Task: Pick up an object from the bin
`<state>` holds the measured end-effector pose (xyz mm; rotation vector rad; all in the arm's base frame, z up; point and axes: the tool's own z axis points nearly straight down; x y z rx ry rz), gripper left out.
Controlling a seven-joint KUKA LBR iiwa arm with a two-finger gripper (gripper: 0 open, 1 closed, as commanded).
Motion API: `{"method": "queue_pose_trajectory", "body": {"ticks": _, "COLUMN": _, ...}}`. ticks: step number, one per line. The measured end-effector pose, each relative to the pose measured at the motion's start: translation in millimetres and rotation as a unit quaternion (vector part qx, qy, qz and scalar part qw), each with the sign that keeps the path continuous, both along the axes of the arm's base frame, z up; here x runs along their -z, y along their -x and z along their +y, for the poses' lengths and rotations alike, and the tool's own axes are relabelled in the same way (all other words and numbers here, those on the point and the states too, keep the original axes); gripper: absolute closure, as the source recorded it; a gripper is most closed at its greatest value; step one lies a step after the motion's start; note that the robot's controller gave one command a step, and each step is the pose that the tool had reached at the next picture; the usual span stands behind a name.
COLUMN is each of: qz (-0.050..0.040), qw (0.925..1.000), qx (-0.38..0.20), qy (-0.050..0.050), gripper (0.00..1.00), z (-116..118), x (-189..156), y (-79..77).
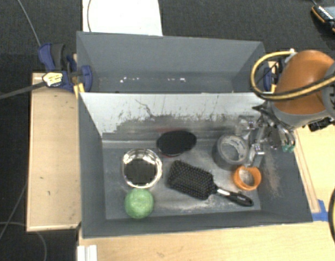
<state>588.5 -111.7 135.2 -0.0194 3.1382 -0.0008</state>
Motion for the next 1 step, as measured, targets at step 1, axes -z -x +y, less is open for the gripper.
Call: {"method": "queue_pose_trajectory", "body": {"ticks": 1, "qz": 0.0000, "qw": 1.0000, "qx": 0.000, "qy": 0.000, "gripper": 0.00, "z": 0.0, "x": 0.0, "y": 0.0}}
